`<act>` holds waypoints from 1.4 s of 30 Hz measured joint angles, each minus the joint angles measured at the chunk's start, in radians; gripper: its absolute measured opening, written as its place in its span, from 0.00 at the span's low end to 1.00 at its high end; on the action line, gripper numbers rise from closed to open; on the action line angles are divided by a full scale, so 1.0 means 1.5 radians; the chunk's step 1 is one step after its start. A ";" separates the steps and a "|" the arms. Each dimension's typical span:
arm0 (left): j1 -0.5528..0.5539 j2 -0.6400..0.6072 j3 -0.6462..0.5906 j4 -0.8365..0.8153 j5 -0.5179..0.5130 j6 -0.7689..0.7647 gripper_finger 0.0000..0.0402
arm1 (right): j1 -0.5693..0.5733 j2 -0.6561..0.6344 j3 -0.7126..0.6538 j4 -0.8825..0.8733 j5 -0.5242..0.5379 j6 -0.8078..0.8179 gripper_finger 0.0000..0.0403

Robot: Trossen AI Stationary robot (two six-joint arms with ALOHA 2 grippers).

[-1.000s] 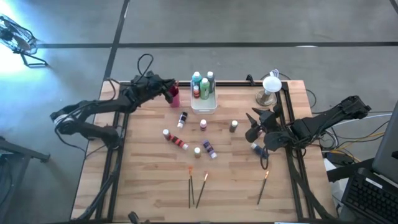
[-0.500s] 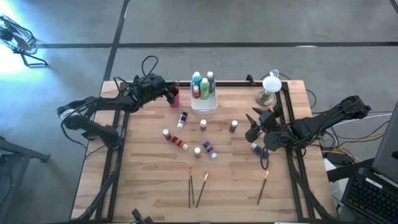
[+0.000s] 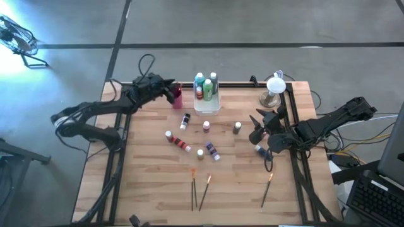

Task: Pick & Place Paint Supplies
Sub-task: Put the gold paint brush into the pink cup

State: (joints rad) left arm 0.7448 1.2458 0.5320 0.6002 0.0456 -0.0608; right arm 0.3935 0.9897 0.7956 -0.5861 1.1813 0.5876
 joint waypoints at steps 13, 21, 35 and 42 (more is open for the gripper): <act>-0.092 -0.197 -0.028 -0.051 0.249 -0.102 0.30 | -0.023 0.000 0.020 0.001 0.000 -0.013 0.37; -0.306 -0.284 -0.104 -0.052 0.050 -0.101 0.26 | -0.023 -0.001 0.038 0.001 -0.001 -0.017 0.32; -0.570 -0.287 -0.129 -0.029 -0.168 -0.010 0.26 | -0.045 0.010 0.104 0.132 -0.146 -0.159 0.22; -0.570 -0.288 -0.129 -0.061 -0.170 -0.067 0.26 | -0.070 0.079 0.188 0.169 -0.228 -0.246 0.20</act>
State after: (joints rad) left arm -0.1101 0.8143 0.3378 0.5081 -0.2100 -0.1612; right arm 0.2885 1.1081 1.0780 -0.3332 0.8391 0.2190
